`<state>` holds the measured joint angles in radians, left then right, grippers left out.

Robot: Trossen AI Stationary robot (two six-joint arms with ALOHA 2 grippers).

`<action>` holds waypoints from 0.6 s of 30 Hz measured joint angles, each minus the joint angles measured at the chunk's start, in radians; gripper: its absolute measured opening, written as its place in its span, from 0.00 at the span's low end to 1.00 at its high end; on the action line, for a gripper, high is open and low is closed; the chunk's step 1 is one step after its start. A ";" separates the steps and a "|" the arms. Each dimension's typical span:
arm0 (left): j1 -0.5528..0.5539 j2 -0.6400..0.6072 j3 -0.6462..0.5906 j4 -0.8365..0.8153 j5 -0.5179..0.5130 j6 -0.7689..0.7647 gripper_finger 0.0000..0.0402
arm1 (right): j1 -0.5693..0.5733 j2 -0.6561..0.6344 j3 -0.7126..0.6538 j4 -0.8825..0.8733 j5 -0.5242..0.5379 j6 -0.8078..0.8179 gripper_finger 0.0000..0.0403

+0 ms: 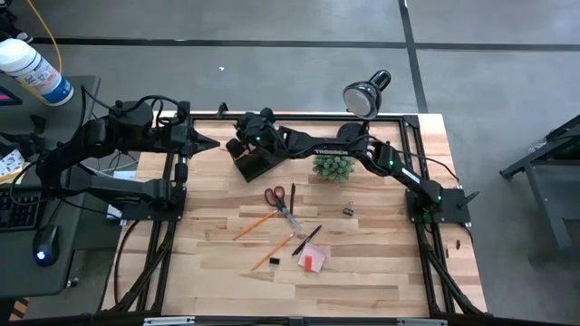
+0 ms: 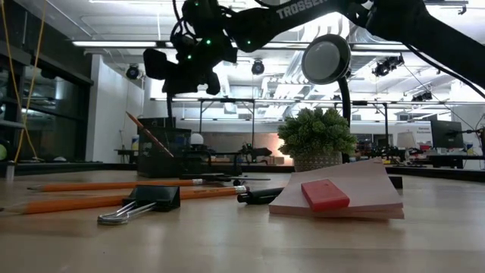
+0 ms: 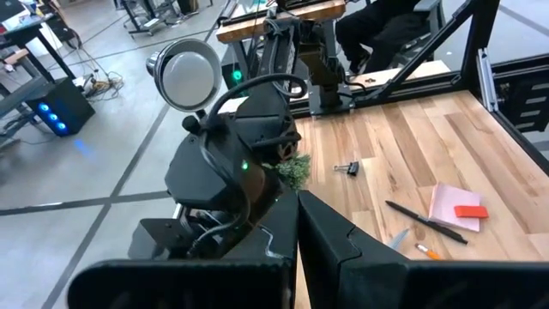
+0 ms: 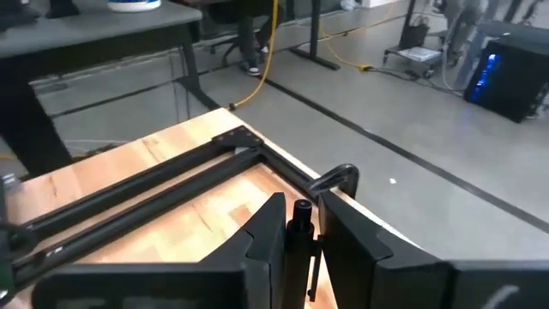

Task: Pick and place office supplies into organizer

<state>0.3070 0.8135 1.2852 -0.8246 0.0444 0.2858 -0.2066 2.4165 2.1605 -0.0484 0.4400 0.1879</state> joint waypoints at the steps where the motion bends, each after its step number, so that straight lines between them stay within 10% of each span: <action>1: 0.000 0.000 0.000 0.000 0.000 0.001 0.00 | 0.000 0.000 0.000 0.002 -0.006 -0.014 0.16; 18: 0.000 0.000 0.000 -0.005 0.000 0.002 0.00 | 0.016 0.000 0.043 -0.044 -0.059 -0.100 0.34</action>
<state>0.3069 0.8131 1.2854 -0.8294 0.0444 0.2882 -0.1909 2.4165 2.2032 -0.0919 0.3806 0.0875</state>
